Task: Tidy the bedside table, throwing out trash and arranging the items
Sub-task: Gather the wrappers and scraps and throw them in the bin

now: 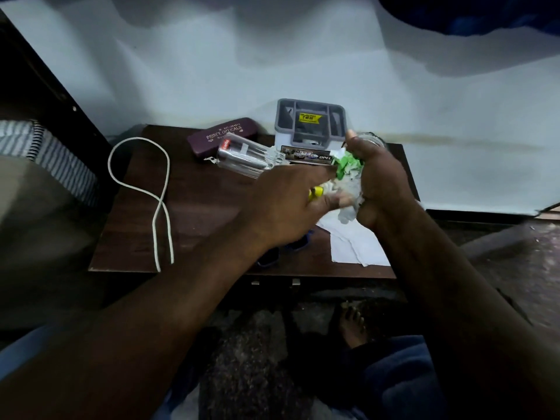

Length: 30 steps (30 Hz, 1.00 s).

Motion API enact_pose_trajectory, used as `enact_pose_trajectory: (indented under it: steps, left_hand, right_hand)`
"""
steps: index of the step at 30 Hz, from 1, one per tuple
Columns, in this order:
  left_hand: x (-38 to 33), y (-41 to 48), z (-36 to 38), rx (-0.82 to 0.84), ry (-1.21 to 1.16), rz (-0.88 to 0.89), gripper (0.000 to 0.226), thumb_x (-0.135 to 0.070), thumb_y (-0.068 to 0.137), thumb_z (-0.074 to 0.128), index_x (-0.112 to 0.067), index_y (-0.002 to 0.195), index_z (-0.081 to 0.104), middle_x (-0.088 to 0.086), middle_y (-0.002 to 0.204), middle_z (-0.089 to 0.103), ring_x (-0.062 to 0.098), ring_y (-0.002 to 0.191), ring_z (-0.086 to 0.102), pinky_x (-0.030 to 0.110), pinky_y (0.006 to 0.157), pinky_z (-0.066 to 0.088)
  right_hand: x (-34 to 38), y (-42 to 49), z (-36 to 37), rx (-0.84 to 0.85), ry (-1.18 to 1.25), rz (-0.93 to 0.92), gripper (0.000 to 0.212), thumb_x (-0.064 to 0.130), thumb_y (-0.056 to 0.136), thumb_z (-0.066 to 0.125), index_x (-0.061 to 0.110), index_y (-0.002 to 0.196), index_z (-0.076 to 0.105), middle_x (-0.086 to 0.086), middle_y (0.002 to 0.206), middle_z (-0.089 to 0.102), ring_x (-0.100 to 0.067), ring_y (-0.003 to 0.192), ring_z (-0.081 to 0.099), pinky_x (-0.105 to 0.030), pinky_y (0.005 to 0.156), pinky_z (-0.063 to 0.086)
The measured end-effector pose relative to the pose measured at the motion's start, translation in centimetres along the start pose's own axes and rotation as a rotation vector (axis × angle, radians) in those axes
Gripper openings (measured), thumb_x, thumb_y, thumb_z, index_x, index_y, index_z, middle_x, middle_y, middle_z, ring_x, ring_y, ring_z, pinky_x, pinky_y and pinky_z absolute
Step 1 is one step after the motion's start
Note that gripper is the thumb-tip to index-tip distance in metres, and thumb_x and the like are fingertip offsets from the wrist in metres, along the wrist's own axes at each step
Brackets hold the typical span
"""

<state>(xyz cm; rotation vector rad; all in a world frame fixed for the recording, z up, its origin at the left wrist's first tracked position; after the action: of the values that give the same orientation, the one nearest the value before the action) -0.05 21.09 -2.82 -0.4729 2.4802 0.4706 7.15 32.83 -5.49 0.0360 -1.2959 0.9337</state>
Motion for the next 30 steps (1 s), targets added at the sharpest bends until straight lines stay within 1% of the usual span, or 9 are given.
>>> enact_pose_trajectory:
  steps: [3,6,9,11,16,21,25,27,30]
  left_hand:
    - [-1.4,-0.7,0.0,-0.089,0.241,0.081,0.039,-0.061,0.095,0.056,-0.032,0.119,0.070,-0.006,0.100,0.071,0.023,0.091,0.068,0.034,0.070,0.051]
    - [-1.7,-1.2,-0.1,-0.135,0.308,0.096,0.027,-0.048,0.095,0.057,-0.030,0.110,0.072,-0.006,0.096,0.067,0.026,0.091,0.067,0.033,0.067,0.046]
    - [-1.2,-1.4,-0.7,-0.155,0.367,0.072,0.023,-0.036,0.087,0.065,-0.028,0.106,0.074,-0.004,0.090,0.066,0.029,0.087,0.068,0.032,0.063,0.038]
    - [-1.0,-1.5,-1.0,-0.159,0.395,0.048,0.023,-0.031,0.081,0.065,-0.028,0.102,0.074,-0.004,0.084,0.064,0.029,0.082,0.067,0.032,0.061,0.034]
    - [0.4,-1.3,-1.4,-0.163,0.342,-0.104,0.022,-0.035,0.085,0.061,-0.031,0.103,0.073,-0.004,0.092,0.070,0.028,0.087,0.069,0.033,0.065,0.040]
    - [3.2,-0.2,-2.9,-0.215,0.276,-0.267,0.038,-0.062,0.085,0.067,-0.028,0.103,0.072,0.000,0.096,0.076,0.027,0.094,0.071,0.032,0.069,0.046]
    - [6.2,-0.1,-3.8,-0.183,0.122,-0.392,0.036,-0.059,0.087,0.069,-0.028,0.072,0.058,-0.001,0.080,0.068,0.024,0.089,0.069,0.028,0.066,0.037]
    - [7.1,-0.3,-4.2,-0.191,0.052,-0.425,0.029,-0.054,0.089,0.069,-0.029,0.076,0.065,0.001,0.088,0.075,0.025,0.092,0.070,0.031,0.069,0.044]
    - [8.5,-0.6,-4.8,-0.216,0.015,-0.477,0.017,-0.046,0.089,0.068,-0.031,0.093,0.074,-0.003,0.101,0.078,0.023,0.100,0.071,0.035,0.086,0.054]
  right_hand:
    - [-1.5,-0.9,0.6,0.088,0.088,0.148,0.055,0.033,0.106,0.052,-0.005,0.146,0.055,-0.026,0.130,0.066,-0.040,0.114,0.064,-0.045,0.096,0.049]
    - [-2.9,-1.8,1.2,0.190,0.114,0.310,0.035,0.036,0.102,0.050,0.008,0.113,0.067,-0.008,0.086,0.069,-0.025,0.073,0.068,-0.030,0.065,0.054]
    - [-4.0,-2.3,1.0,0.187,0.059,0.346,0.024,0.032,0.091,0.057,0.014,0.099,0.071,-0.003,0.088,0.070,-0.023,0.078,0.069,-0.039,0.085,0.053]
    - [-4.5,-2.1,1.0,0.161,0.056,0.319,0.024,0.028,0.098,0.054,0.015,0.104,0.073,-0.005,0.094,0.076,-0.025,0.084,0.074,-0.043,0.090,0.058]
    - [-4.4,-1.6,2.0,0.139,0.028,0.225,0.017,0.010,0.102,0.055,0.010,0.093,0.068,-0.008,0.077,0.074,-0.021,0.061,0.072,-0.037,0.061,0.064]
    - [0.1,-0.8,1.4,0.009,-0.374,-0.264,0.020,-0.005,0.089,0.073,0.011,0.092,0.062,-0.017,0.090,0.073,-0.033,0.081,0.077,-0.049,0.070,0.066]
    - [2.5,-0.4,0.7,-0.047,-0.563,-0.452,0.020,0.002,0.086,0.080,0.017,0.087,0.066,-0.008,0.085,0.071,-0.024,0.078,0.073,-0.042,0.068,0.064]
    - [2.5,0.1,0.6,-0.056,-0.569,-0.419,0.015,0.012,0.088,0.084,0.016,0.088,0.069,-0.011,0.087,0.074,-0.028,0.079,0.074,-0.047,0.069,0.066]
    - [2.2,0.6,0.7,-0.109,-0.670,-0.359,0.034,0.039,0.083,0.089,0.013,0.093,0.070,-0.012,0.089,0.076,-0.029,0.078,0.075,-0.042,0.061,0.066]
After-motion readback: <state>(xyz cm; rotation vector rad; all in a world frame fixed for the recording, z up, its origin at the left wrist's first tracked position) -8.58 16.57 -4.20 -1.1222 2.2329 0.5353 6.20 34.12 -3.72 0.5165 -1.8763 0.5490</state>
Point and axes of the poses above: each hand's wrist, its own y-axis towards the middle knuckle, its own z-axis out of the palm, x = y × z, the point moved 7 cm from there along y, towards the middle knuckle
